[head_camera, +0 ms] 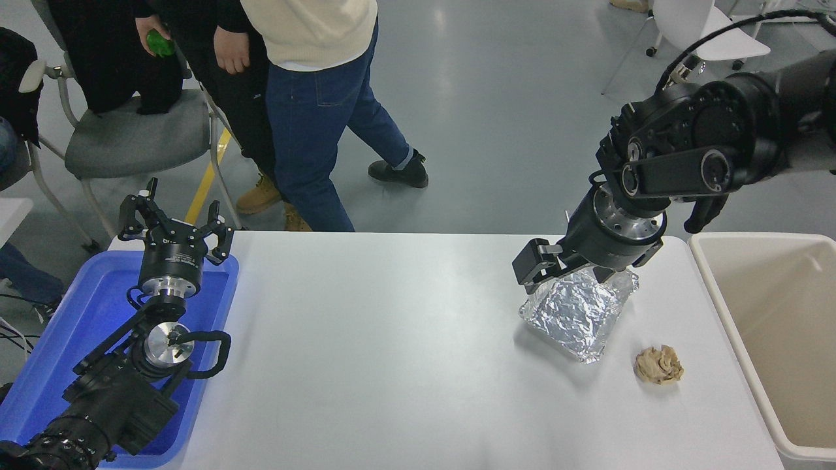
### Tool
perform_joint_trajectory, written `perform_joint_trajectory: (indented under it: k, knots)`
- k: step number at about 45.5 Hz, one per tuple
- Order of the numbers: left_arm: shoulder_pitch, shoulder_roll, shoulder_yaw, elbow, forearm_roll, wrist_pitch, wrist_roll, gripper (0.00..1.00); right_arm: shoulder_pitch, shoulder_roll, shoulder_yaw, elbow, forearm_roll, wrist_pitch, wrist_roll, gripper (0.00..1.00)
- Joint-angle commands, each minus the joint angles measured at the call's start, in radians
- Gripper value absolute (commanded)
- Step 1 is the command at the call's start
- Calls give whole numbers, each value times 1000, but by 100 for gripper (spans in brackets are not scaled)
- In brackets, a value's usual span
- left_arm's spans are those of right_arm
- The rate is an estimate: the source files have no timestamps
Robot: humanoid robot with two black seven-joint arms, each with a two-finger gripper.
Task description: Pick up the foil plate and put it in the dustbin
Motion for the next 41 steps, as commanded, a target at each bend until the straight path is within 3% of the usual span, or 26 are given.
perform_joint_trajectory:
  k: [1, 10, 15, 21, 41]
  knots:
    - [0, 0, 0, 0, 0, 0, 0, 99, -109, -111, -7, -31, -119, -92, 2, 100]
    - [0, 0, 0, 1, 0, 0, 0, 99, -310, -290, 20, -184, -151, -159, -9, 100]
    - [0, 0, 0, 0, 0, 0, -1, 99, -377, -293, 22, -198, -122, -233, -20, 100]
    - [0, 0, 0, 0, 0, 0, 0, 99, -454, -294, 43, -235, -15, -273, -84, 100]
    - [0, 0, 2, 0, 0, 0, 0, 99, -629, -234, 111, -367, 173, -325, -119, 100]
